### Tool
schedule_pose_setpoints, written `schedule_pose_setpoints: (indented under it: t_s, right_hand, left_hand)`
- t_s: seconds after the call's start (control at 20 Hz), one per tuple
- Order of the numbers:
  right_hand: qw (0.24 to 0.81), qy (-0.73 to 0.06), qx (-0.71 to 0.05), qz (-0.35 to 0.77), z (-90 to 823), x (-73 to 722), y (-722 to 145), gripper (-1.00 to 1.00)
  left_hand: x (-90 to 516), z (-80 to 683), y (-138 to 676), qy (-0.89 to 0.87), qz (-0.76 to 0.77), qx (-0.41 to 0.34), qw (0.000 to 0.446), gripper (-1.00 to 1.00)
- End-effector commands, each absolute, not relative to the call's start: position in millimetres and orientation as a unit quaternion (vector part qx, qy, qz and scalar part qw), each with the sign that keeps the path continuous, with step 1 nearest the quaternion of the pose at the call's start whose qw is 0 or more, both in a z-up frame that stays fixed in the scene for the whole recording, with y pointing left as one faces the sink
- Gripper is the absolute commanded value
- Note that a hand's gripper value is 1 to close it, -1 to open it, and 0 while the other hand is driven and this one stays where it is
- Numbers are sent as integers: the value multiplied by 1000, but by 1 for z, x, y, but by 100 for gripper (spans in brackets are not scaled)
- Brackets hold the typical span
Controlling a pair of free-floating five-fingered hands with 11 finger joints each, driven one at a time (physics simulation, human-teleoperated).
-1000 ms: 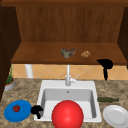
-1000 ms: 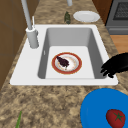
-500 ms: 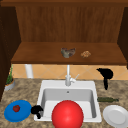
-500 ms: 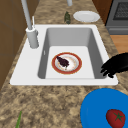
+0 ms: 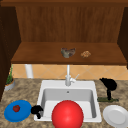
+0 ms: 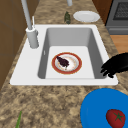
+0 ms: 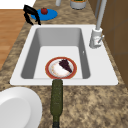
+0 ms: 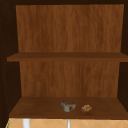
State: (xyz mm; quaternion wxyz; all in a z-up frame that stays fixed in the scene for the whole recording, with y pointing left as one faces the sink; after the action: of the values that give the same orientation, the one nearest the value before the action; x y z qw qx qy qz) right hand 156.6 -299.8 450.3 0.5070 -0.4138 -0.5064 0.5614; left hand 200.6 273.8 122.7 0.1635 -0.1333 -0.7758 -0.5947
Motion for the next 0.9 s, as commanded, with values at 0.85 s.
schedule_pose_setpoints:
  t_s: [0.85]
  right_hand:
    - [503,-511,-412,562,350,98,-311,-100]
  left_hand:
    - [201,123,274,-776,-595,-133,164,0]
